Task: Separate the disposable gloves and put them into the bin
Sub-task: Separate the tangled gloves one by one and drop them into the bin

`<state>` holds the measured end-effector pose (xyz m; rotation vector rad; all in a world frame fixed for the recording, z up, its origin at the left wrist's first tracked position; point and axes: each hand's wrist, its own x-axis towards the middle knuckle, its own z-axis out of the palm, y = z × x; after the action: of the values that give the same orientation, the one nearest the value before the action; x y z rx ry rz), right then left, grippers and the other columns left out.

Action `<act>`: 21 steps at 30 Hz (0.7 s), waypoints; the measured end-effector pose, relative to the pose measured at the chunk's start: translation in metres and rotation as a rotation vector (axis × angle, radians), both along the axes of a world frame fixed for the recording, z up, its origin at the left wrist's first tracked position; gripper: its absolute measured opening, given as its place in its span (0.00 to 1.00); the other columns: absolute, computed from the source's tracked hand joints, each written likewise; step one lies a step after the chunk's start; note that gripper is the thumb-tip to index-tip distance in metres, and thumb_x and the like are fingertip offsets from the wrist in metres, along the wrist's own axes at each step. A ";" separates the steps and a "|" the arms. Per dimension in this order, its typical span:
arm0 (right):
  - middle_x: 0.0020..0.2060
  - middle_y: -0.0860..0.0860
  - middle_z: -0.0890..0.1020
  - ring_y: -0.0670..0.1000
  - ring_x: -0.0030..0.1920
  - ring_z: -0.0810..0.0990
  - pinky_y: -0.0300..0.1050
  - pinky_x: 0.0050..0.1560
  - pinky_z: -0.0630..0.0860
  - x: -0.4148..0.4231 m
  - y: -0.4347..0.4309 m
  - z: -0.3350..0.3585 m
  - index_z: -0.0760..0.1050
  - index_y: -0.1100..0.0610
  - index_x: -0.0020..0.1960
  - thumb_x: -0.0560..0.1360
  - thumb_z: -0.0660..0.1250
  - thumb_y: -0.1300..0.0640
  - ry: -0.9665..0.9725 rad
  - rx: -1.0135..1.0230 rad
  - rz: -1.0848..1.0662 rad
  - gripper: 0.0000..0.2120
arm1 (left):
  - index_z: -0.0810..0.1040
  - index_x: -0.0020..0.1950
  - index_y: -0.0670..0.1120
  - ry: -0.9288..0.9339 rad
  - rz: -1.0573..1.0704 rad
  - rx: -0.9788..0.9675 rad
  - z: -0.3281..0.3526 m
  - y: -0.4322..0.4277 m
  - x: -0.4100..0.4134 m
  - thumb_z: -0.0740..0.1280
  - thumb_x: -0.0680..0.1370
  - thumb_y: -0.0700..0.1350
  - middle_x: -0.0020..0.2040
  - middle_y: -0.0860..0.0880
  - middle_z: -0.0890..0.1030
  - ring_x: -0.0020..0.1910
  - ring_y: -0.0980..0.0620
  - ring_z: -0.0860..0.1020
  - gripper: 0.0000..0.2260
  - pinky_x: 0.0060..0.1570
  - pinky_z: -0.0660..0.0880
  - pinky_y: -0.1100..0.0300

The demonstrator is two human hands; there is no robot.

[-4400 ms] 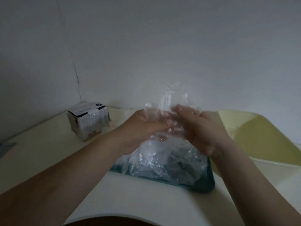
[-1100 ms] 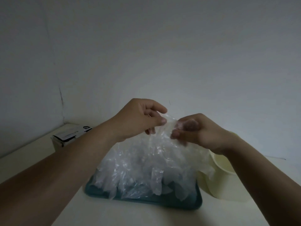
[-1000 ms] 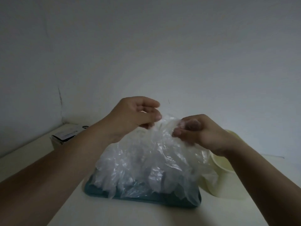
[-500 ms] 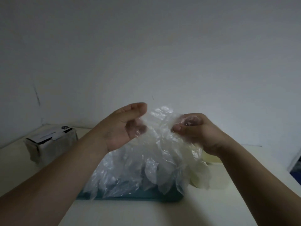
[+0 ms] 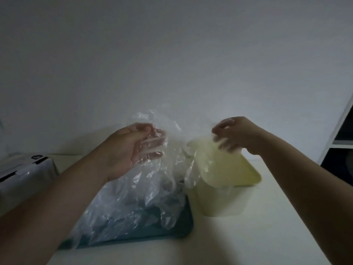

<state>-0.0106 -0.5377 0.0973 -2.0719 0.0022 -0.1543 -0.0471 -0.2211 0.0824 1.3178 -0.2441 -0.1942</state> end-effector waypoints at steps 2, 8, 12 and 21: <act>0.41 0.57 0.88 0.55 0.29 0.83 0.40 0.27 0.74 0.018 -0.008 -0.007 0.82 0.62 0.52 0.78 0.70 0.57 0.021 -0.141 -0.095 0.09 | 0.76 0.57 0.42 -0.006 -0.058 0.002 0.006 0.001 -0.002 0.60 0.87 0.41 0.64 0.42 0.84 0.62 0.40 0.84 0.06 0.55 0.84 0.42; 0.38 0.54 0.87 0.52 0.28 0.81 0.39 0.27 0.71 0.050 -0.009 -0.019 0.84 0.59 0.50 0.78 0.72 0.57 0.069 -0.307 0.022 0.05 | 0.77 0.52 0.46 -0.080 -0.196 0.018 0.032 -0.011 -0.019 0.60 0.85 0.43 0.65 0.43 0.84 0.60 0.37 0.85 0.07 0.50 0.85 0.43; 0.39 0.56 0.88 0.55 0.34 0.85 0.43 0.29 0.79 0.060 -0.006 -0.017 0.85 0.55 0.45 0.78 0.72 0.62 0.234 -0.452 0.172 0.05 | 0.76 0.51 0.49 -0.105 -0.281 -0.004 0.041 -0.016 -0.011 0.62 0.83 0.45 0.68 0.44 0.82 0.59 0.38 0.85 0.04 0.45 0.85 0.49; 0.65 0.60 0.80 0.59 0.62 0.80 0.40 0.48 0.73 0.064 -0.019 -0.004 0.74 0.61 0.74 0.84 0.64 0.60 0.282 -0.397 0.063 0.19 | 0.79 0.54 0.44 0.107 -0.196 0.047 0.007 -0.100 0.045 0.64 0.84 0.37 0.50 0.45 0.87 0.43 0.51 0.86 0.05 0.39 0.85 0.59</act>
<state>0.0532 -0.5569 0.0933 -2.4704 0.0847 0.1921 -0.0020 -0.3213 0.0892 1.3255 -0.2795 -0.4371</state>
